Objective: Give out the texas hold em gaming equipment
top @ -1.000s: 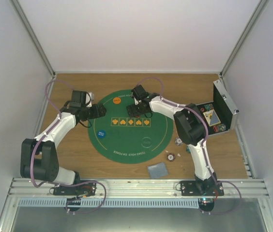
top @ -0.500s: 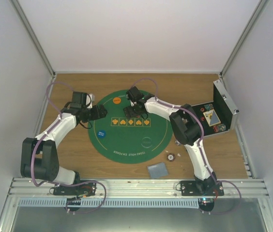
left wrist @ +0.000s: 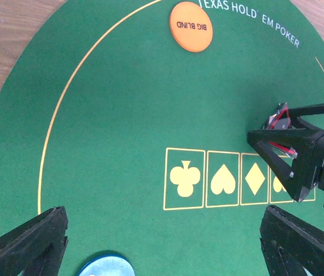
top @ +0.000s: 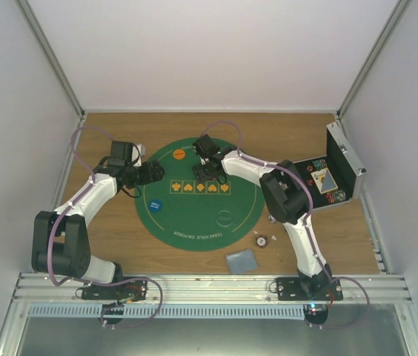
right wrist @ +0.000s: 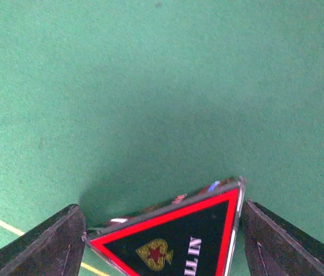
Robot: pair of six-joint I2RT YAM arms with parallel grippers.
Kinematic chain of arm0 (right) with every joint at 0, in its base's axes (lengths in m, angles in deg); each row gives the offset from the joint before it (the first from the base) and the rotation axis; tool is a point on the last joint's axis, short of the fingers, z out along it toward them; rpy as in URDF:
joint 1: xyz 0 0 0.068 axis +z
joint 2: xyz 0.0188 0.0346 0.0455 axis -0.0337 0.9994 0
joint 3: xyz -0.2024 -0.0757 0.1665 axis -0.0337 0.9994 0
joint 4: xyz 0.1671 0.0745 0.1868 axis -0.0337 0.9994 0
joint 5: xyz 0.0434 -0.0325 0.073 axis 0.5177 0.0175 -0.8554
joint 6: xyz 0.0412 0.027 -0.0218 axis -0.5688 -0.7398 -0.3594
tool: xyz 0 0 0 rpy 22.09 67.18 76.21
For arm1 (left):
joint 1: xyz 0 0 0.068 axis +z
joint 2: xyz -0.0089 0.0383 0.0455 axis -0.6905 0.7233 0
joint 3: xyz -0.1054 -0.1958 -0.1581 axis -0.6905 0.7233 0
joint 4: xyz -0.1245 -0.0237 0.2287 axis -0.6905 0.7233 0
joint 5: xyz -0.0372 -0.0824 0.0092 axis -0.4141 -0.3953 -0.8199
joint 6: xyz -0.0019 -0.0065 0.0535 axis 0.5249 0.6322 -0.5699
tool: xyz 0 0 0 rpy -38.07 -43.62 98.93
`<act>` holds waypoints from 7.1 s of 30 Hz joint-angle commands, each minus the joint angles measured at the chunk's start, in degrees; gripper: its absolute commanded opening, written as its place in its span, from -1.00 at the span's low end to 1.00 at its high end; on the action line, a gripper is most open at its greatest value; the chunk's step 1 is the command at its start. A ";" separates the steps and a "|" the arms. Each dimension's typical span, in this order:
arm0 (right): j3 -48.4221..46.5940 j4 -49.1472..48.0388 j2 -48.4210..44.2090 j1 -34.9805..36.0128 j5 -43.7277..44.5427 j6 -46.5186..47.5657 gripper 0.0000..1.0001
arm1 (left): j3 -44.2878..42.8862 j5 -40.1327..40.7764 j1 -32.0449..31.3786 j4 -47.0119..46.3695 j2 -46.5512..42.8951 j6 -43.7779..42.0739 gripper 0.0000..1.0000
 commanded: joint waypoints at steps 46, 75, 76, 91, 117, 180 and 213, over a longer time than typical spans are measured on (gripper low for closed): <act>22.26 -5.94 -16.08 -12.44 -1.35 0.43 0.51 | 3.68 1.99 0.31 -0.63 -4.24 2.26 0.85; 41.55 22.81 -50.36 2.99 -2.46 -23.15 0.88 | 6.01 3.37 0.31 1.73 -9.53 -1.45 0.85; 42.82 22.96 -50.94 3.79 -2.68 -24.97 0.87 | 6.05 3.57 0.31 1.94 -9.55 -1.58 0.85; 53.73 23.16 -57.00 8.34 -4.88 -26.36 0.88 | 6.96 3.51 0.31 1.96 -10.21 -1.37 0.85; 54.73 24.35 -51.28 8.39 0.13 -22.84 0.48 | 7.51 3.61 0.31 2.28 -10.80 -1.18 0.85; 54.26 23.29 -52.52 8.43 -1.39 -21.77 -0.16 | 8.43 3.66 0.35 2.70 -13.11 -0.40 0.85; 42.10 11.53 -36.78 8.43 -4.31 -11.85 -0.18 | 8.17 3.71 0.31 2.59 -13.11 -0.29 0.85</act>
